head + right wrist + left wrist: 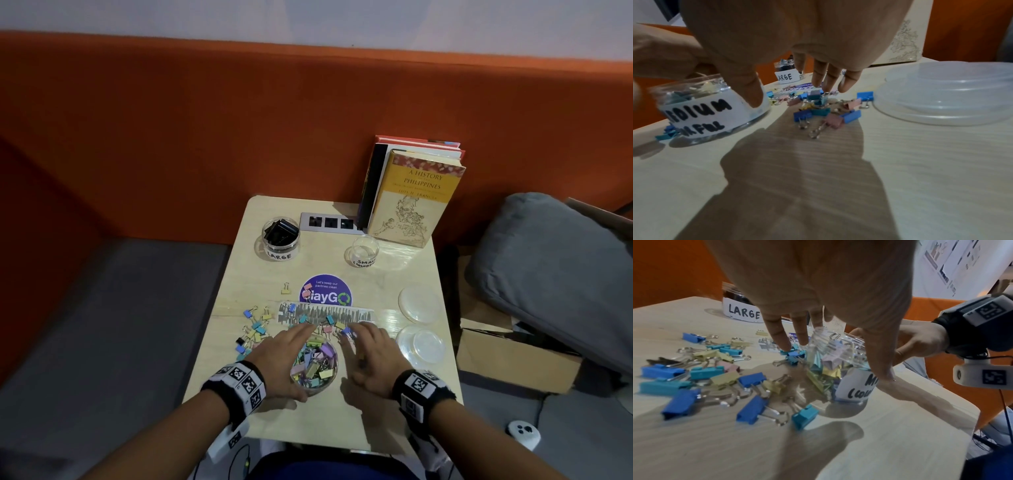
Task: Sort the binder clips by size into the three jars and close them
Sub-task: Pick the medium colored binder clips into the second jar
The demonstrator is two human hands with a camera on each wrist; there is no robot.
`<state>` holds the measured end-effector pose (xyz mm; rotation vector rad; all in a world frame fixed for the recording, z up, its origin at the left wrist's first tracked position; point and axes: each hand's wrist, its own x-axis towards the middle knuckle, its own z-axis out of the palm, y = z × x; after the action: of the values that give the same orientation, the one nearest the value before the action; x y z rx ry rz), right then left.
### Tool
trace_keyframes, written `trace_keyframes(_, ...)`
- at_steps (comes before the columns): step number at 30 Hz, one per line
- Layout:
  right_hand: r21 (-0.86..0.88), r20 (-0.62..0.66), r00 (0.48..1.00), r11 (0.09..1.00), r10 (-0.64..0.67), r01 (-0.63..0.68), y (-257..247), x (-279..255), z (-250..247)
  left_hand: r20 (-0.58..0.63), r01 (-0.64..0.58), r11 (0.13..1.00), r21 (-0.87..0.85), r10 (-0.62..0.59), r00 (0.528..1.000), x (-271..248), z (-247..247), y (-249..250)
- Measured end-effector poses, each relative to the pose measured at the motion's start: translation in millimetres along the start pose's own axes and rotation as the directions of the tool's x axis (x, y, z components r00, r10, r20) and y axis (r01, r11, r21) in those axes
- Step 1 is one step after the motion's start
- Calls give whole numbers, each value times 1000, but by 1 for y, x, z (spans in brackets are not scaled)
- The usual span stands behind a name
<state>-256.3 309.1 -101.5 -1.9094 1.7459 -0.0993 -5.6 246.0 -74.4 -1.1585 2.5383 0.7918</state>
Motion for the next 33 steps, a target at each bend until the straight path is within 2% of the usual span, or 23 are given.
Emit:
trace_keyframes(4, 93, -11, 1000, 996, -14, 15, 3, -2, -6, -9, -6, 1000, -20, 5, 1000, 8, -1, 13)
trace_keyframes(9, 303, 10, 995, 949, -95, 88, -18, 4, -19, -69, 19, 979, -205, -33, 997, 18, -14, 17)
trace_keyframes(12, 414, 0, 999, 909, -44, 40, -26, 20, -35, -78, 48, 961, -272, -71, 994, 27, -36, 15)
trace_keyframes(17, 454, -45, 997, 890, 56, -29, -27, 57, -83, -152, 49, 940, -339, -106, 983, 50, -98, 6)
trace_keyframes(20, 485, -102, 991, 874, 86, -26, -24, 77, -111, -243, 2, 899, -439, -121, 963, 64, -129, -4)
trace_keyframes(23, 515, -152, 984, 857, 90, 1, -20, 87, -129, -287, -55, 907, -417, -74, 955, 72, -147, -8)
trace_keyframes(27, 519, -139, 985, 854, 106, -19, -14, 84, -129, -292, -76, 900, -430, -59, 954, 74, -139, -8)
trace_keyframes(33, 481, -37, 992, 872, 124, -91, -2, 55, -107, -191, -25, 888, -459, -72, 979, 69, -101, 4)
